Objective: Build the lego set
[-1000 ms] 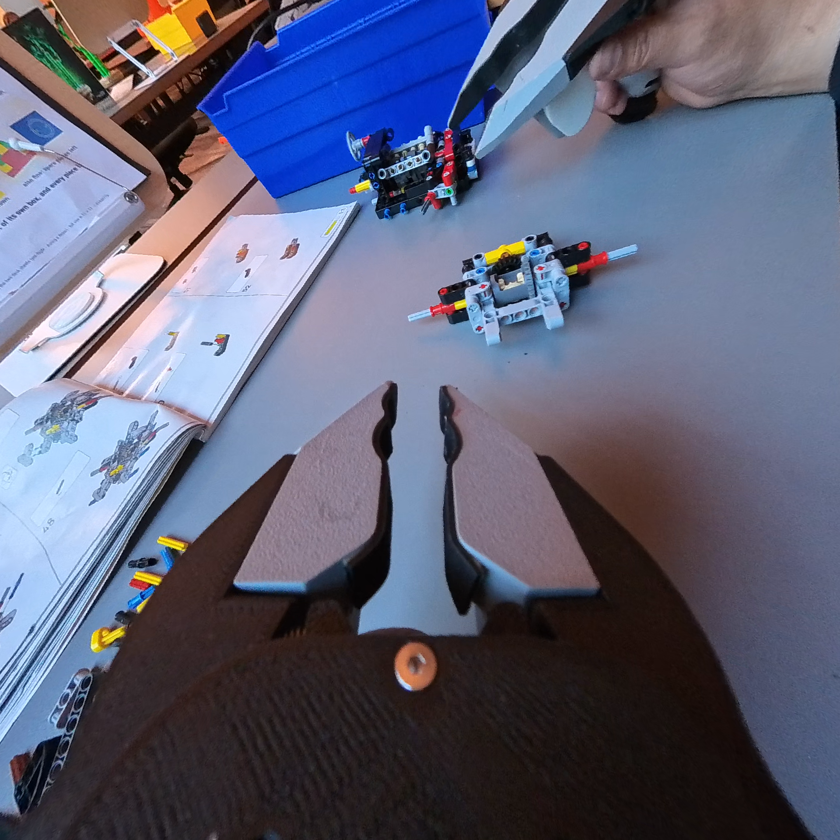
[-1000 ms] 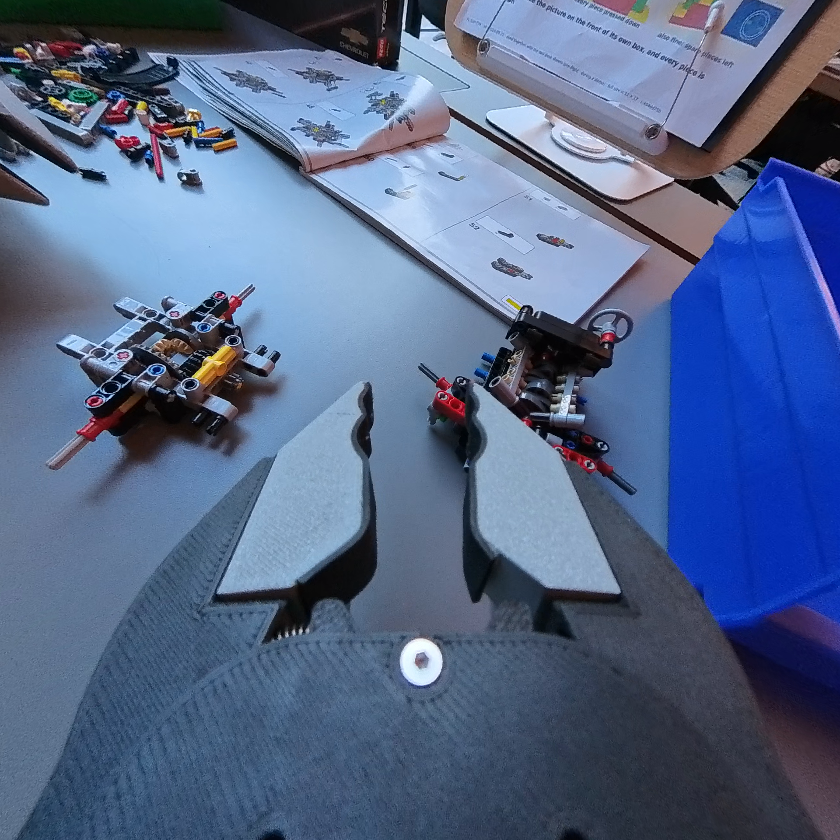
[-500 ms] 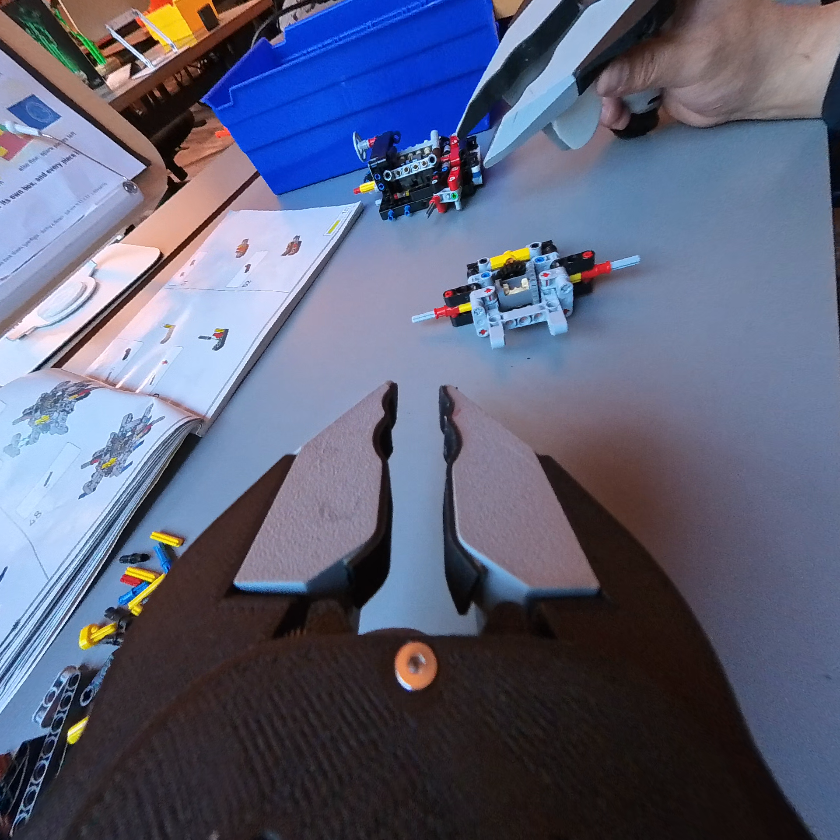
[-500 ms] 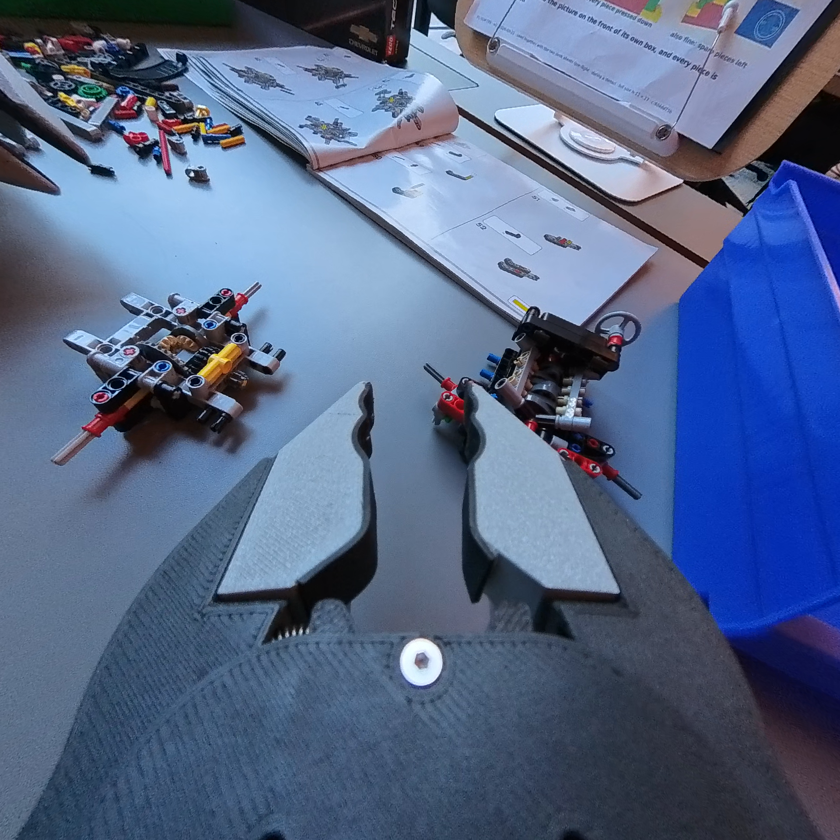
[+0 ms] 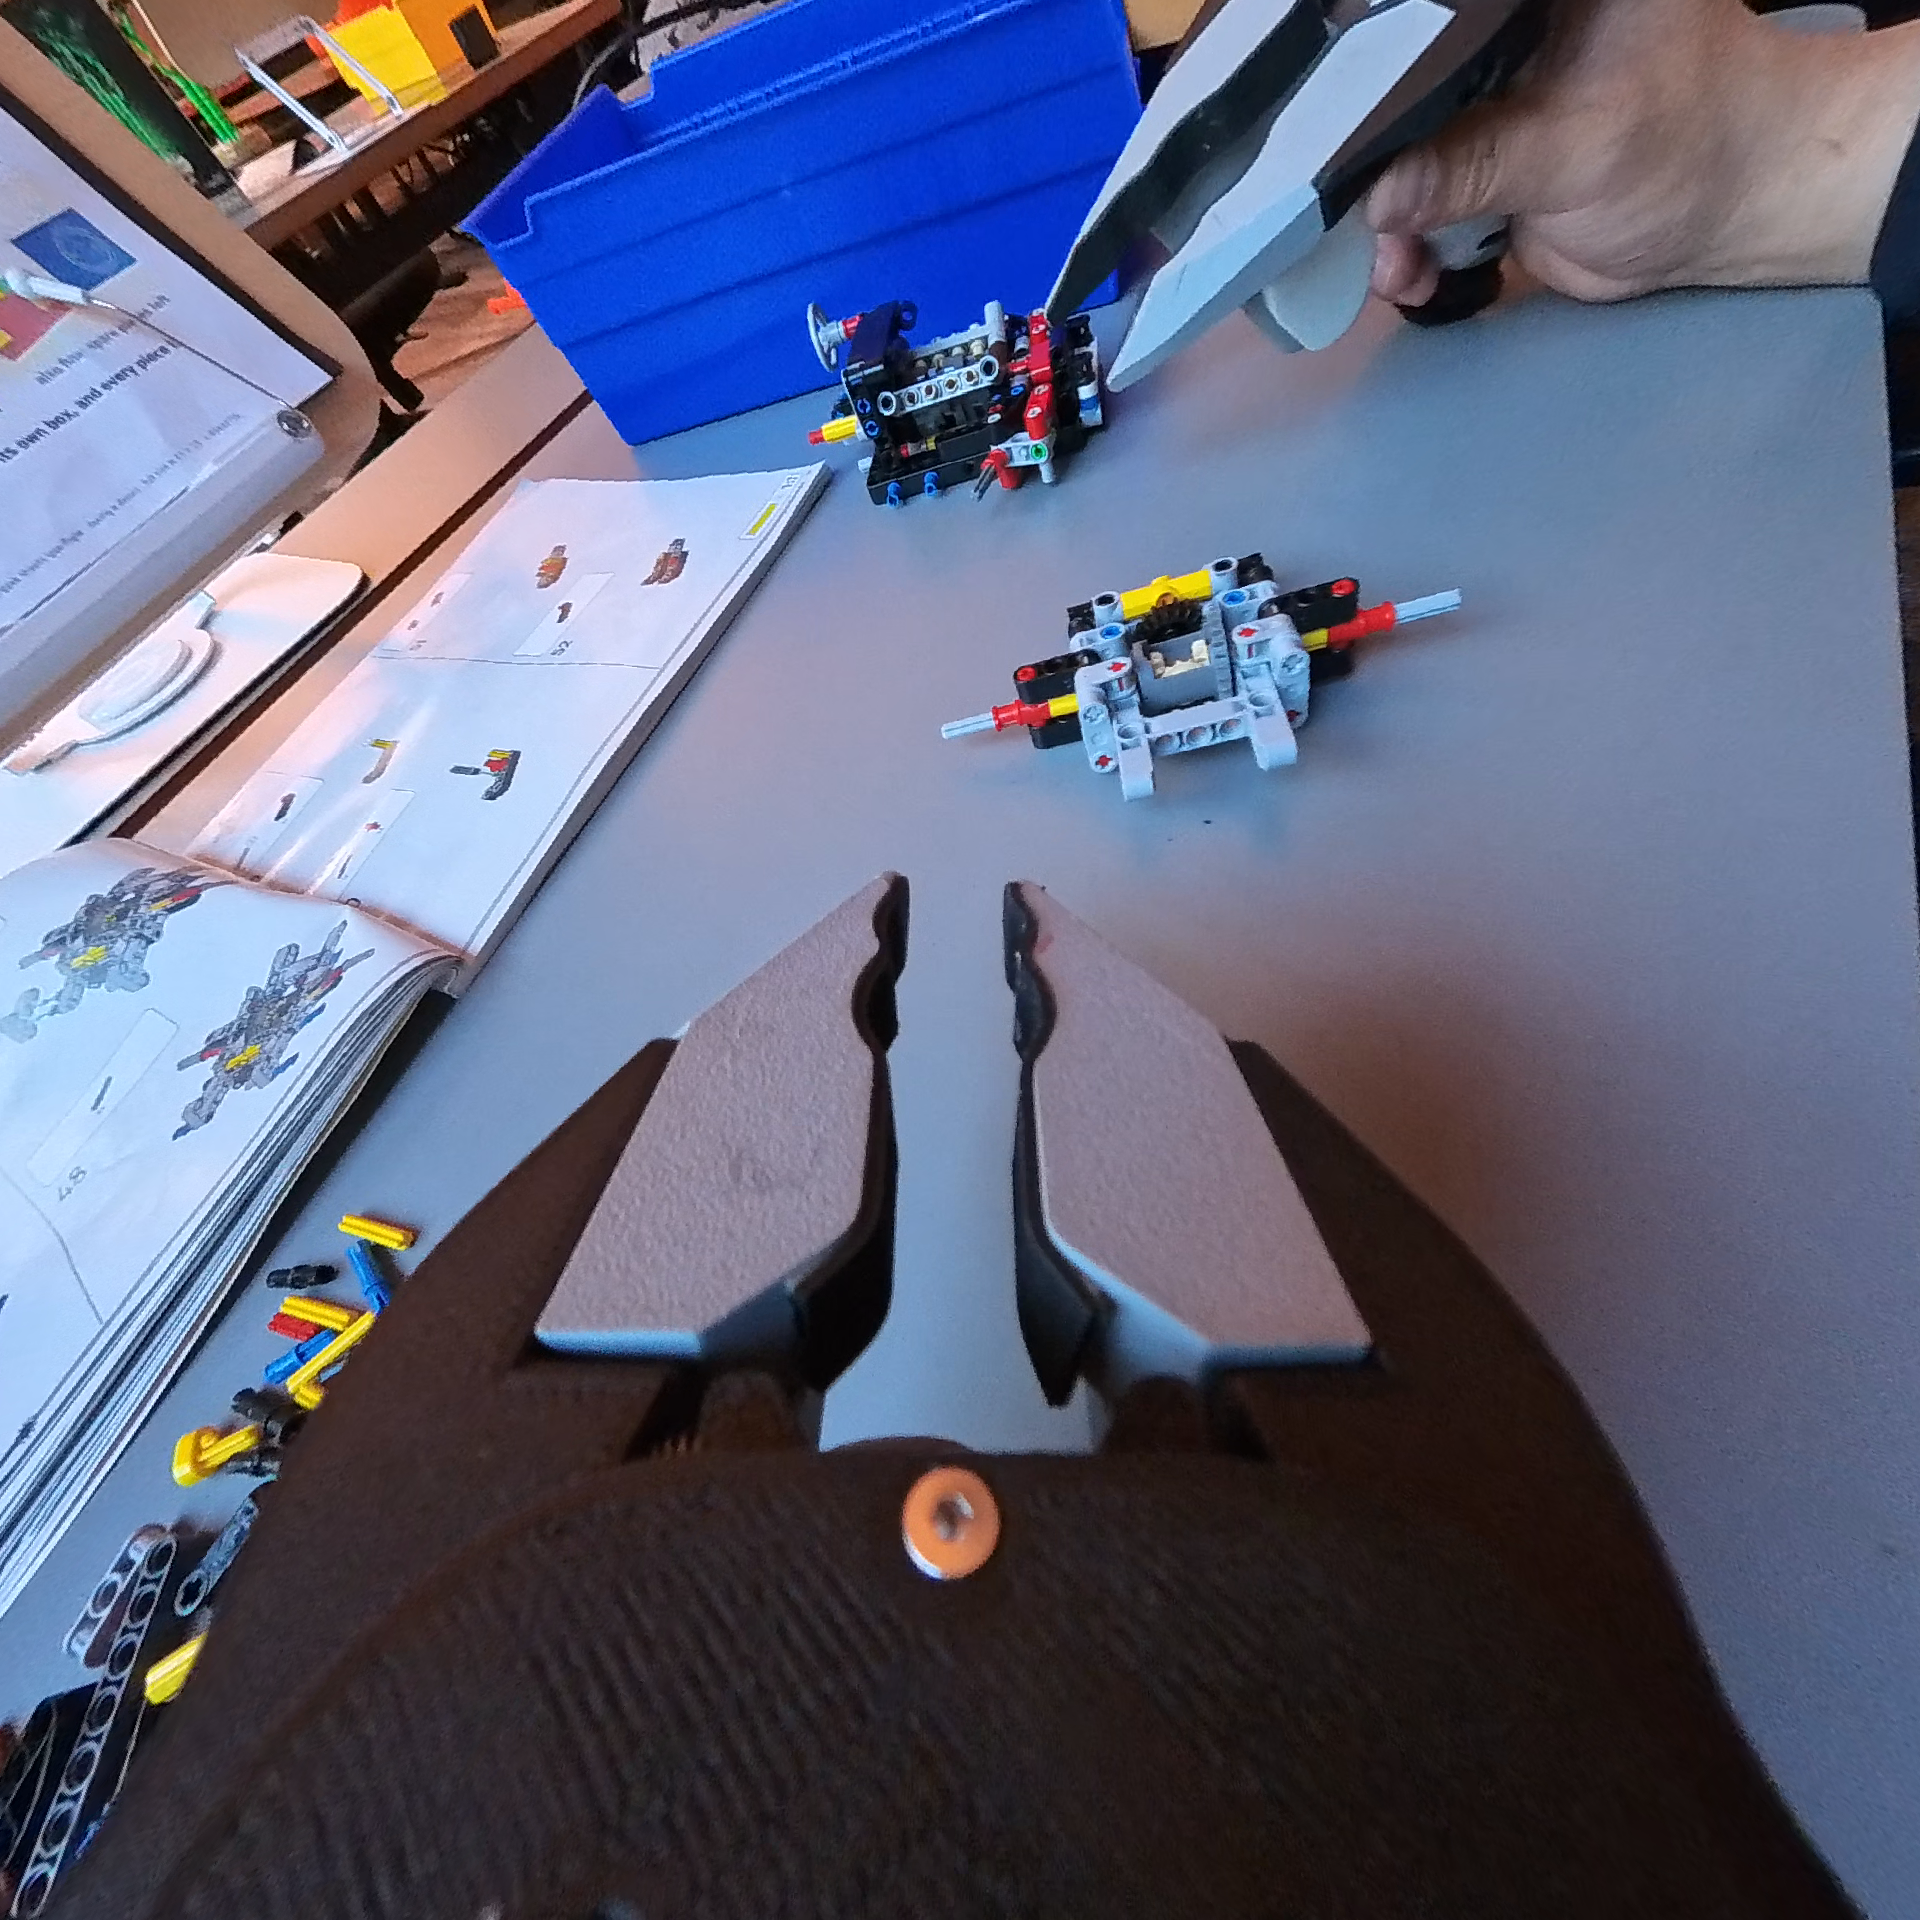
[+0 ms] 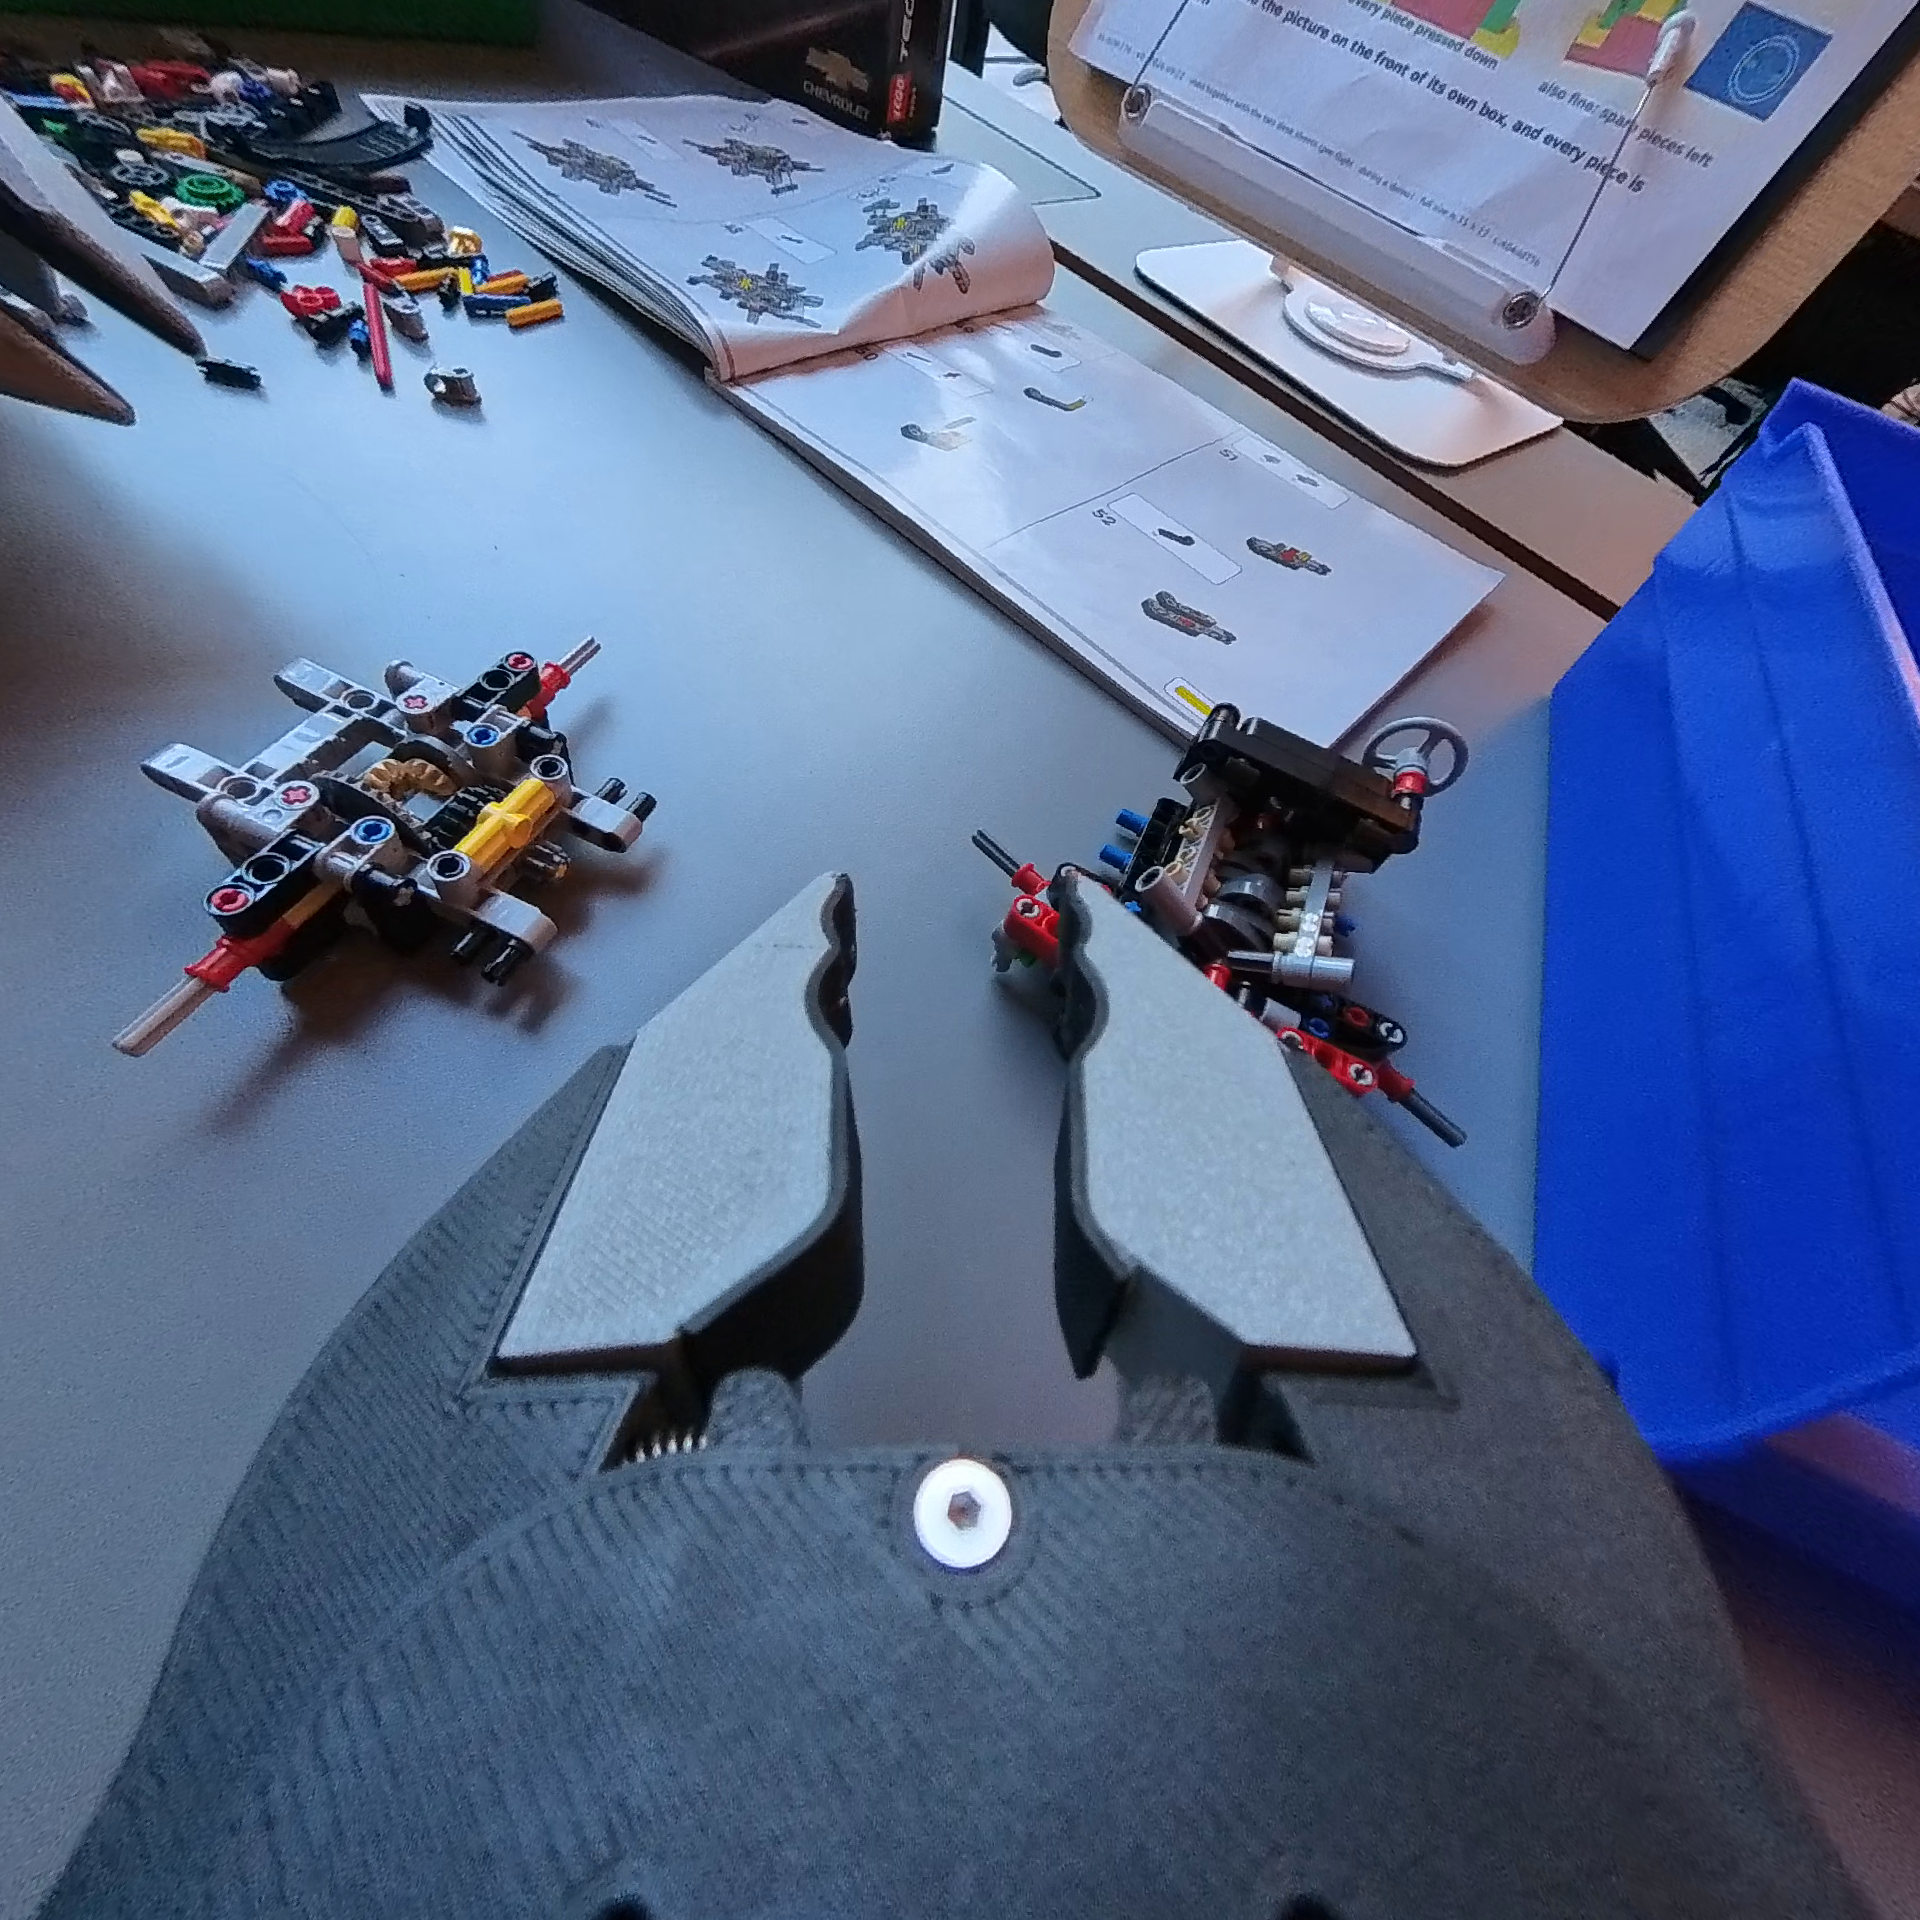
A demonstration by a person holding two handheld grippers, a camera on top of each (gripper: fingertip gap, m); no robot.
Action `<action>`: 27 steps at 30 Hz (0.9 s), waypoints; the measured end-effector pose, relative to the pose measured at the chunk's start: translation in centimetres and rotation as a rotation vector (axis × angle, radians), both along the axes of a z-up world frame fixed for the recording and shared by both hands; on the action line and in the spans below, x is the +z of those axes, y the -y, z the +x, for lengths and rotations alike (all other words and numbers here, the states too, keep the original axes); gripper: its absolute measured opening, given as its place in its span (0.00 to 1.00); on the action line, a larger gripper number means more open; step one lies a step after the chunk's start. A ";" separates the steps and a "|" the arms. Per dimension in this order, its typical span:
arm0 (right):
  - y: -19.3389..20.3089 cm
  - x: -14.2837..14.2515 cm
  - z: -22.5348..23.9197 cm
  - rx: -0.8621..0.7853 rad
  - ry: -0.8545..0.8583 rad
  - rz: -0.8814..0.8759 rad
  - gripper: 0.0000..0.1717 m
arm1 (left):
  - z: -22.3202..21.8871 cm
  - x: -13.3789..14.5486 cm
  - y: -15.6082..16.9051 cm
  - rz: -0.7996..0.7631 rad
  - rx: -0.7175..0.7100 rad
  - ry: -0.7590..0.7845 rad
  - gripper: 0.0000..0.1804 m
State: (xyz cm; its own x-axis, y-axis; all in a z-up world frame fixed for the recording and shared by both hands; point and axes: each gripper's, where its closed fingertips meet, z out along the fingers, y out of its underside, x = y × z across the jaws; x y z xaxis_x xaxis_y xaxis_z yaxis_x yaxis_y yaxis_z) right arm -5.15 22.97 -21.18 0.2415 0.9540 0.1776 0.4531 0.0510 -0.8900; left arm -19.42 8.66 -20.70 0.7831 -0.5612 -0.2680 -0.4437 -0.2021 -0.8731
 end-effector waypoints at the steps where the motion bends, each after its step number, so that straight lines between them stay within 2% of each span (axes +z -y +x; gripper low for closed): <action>1: 0.0 0.0 0.0 -0.002 -0.001 0.005 0.21 | 0.0 0.0 0.0 0.004 0.002 -0.002 0.09; 12: 0.3 -0.8 -0.1 -0.003 0.068 0.057 0.24 | 0.1 -0.2 0.0 0.033 0.019 -0.068 0.10; 20: 0.4 -1.0 -0.2 0.007 0.080 0.049 0.24 | -0.7 0.3 0.4 0.047 0.085 -0.045 0.12; 23: 0.6 -0.8 -0.3 0.020 0.065 0.044 0.23 | -2.7 0.9 1.4 0.004 0.159 -0.014 0.11; 27: 0.8 -0.9 -0.4 0.034 0.071 0.043 0.22 | -7.9 4.1 2.1 -0.045 0.281 0.054 0.10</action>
